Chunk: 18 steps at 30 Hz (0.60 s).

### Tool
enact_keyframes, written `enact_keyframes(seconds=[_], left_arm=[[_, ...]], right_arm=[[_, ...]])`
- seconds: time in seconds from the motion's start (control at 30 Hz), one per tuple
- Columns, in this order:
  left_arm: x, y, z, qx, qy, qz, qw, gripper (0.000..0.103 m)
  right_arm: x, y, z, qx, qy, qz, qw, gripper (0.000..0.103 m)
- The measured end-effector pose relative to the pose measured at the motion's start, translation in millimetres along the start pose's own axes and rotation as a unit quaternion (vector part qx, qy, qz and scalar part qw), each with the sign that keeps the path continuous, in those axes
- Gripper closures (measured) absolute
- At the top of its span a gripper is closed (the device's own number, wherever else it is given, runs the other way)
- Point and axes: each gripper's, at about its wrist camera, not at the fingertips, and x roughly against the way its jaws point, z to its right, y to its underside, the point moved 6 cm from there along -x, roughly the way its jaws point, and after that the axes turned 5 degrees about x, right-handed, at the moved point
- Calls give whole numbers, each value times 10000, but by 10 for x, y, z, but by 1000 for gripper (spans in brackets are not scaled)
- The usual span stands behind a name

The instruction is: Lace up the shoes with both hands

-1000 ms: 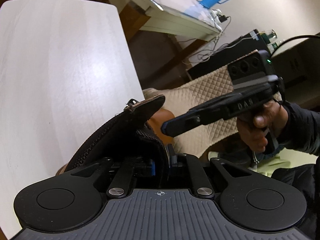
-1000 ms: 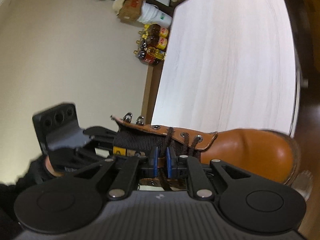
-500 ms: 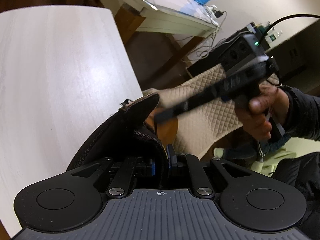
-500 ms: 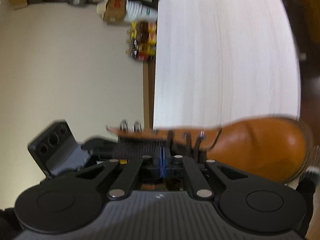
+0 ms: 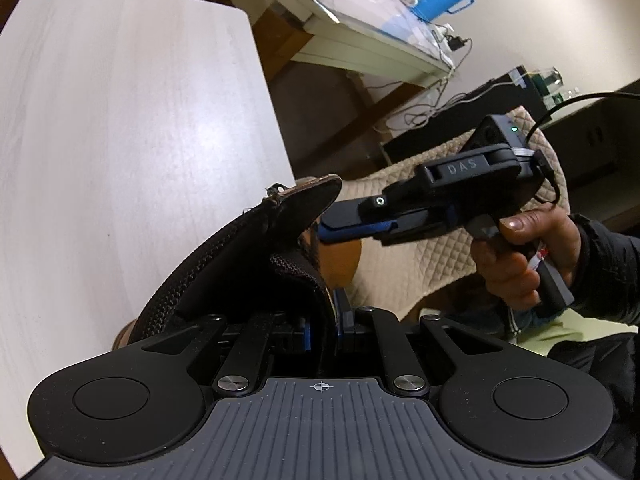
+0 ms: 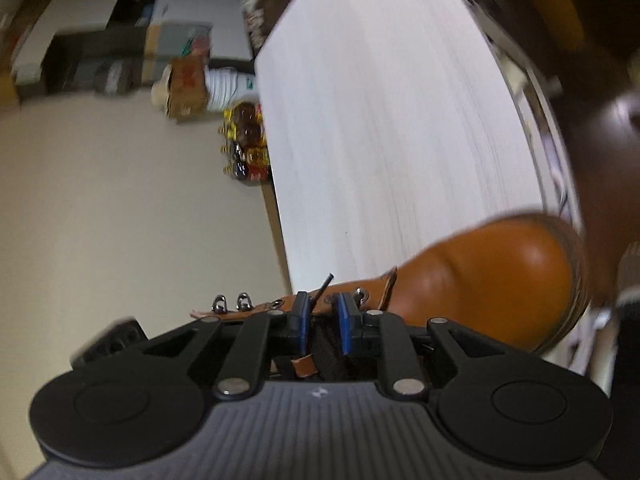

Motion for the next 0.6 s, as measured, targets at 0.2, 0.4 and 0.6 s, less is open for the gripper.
enact_keyframes(seconds=[0.2,0.4,0.6], left_arm=[[-31,-28,23,-12,-56,3,10000,92],[148,25,10,316,-299,25,9990,88],[390,-15,53,390,-619,476,9962,90]], right_arm=[[-73,13,-26,63,-70,207,9997,100],[104,103,-443,1500,180,353,9879,100],[-227,337,-625,2016,209,-173,9791,100]])
